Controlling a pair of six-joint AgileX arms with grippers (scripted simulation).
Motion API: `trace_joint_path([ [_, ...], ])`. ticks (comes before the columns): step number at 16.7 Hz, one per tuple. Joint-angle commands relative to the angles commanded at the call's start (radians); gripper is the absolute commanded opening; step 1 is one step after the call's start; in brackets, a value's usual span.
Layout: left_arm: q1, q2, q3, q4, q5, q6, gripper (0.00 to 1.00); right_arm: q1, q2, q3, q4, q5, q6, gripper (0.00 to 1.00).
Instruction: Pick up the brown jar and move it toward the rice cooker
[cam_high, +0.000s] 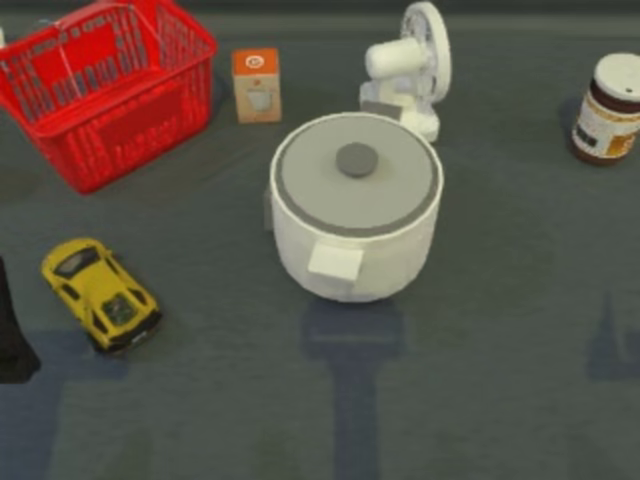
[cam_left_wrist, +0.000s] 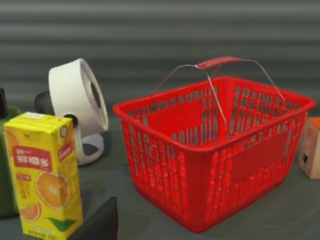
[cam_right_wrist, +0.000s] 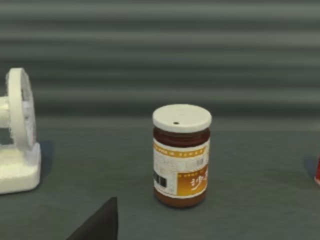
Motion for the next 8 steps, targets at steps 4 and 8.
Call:
trace_joint_path([
  [4, 0.000, 0.000, 0.000, 0.000, 0.000, 0.000, 1.00, 0.001, 0.021, 0.028, -0.009, -0.003, -0.002, 1.00],
  [8, 0.000, 0.000, 0.000, 0.000, 0.000, 0.000, 1.00, 0.001, 0.163, 0.206, -0.075, -0.011, -0.021, 1.00],
])
